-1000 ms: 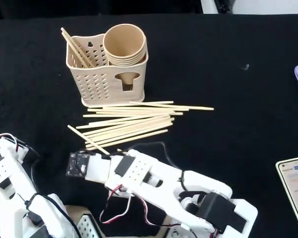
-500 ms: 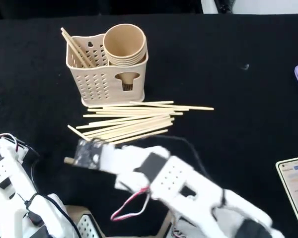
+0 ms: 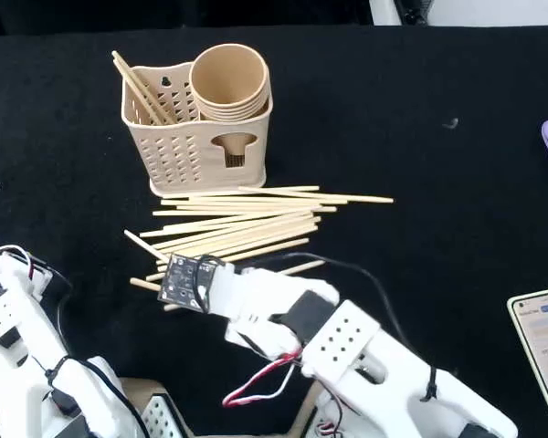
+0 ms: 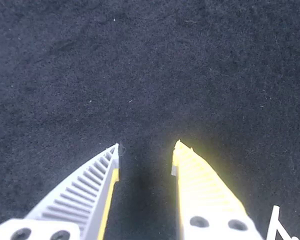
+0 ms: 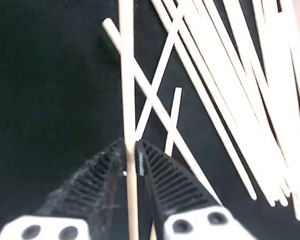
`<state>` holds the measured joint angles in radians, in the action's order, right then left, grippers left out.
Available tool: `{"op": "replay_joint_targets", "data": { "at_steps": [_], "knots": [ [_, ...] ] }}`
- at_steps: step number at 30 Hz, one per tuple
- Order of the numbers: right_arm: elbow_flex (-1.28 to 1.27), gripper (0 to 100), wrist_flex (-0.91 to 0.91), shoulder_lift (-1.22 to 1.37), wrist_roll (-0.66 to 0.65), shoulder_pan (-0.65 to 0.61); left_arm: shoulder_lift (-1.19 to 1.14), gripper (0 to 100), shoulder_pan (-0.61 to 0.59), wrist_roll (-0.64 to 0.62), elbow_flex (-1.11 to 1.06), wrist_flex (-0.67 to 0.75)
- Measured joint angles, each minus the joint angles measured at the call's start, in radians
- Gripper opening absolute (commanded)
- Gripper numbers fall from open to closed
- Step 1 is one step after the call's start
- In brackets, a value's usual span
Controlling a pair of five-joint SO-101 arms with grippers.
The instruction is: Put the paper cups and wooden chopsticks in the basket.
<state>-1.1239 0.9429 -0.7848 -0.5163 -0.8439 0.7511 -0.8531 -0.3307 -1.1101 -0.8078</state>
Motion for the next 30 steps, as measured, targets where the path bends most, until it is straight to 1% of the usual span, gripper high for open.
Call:
{"op": "replay_joint_targets", "data": {
  "at_steps": [2, 6, 11, 13, 16, 19, 21, 25, 27, 30],
  "knots": [
    [-0.002, 1.1, -0.046, 0.15, -0.015, -0.003, 0.0, 18, 0.0, 0.0, 0.0, 0.0],
    [0.029, 1.1, -0.084, 0.341, -0.091, 0.009, 0.0, 18, 0.002, 0.0, 0.0, 0.0],
    [0.158, 1.1, -0.091, 0.532, -0.164, 0.15, 0.0, 18, 0.002, 0.0, 0.0, 0.0],
    [0.181, 1.1, -0.091, 0.562, -0.172, 0.166, 0.0, 18, 0.0, 0.0, 0.0, 0.0],
    [0.192, 1.2, -0.072, 0.569, -0.172, 0.155, 0.0, 18, 0.002, 0.0, 0.0, 0.0],
    [0.196, 2.7, -0.018, 0.557, -0.166, 0.098, 0.0, 18, 0.002, 0.0, 0.0, 0.0],
    [0.196, 8.4, 0.008, 0.523, -0.129, 0.069, 0.0, 18, 0.002, 0.0, 0.0, 0.0],
    [0.195, 20.1, 0.021, 0.414, -0.1, 0.071, 0.0, 18, 0.002, 0.0, 0.0, 0.0],
    [0.193, 22.6, 0.026, 0.359, -0.097, 0.069, 0.0, 18, 0.002, 0.0, 0.0, 0.0],
    [0.166, 23.4, 0.028, 0.304, -0.094, 0.068, 0.0, 18, 0.002, 0.0, 0.0, 0.0]
  ]
}}
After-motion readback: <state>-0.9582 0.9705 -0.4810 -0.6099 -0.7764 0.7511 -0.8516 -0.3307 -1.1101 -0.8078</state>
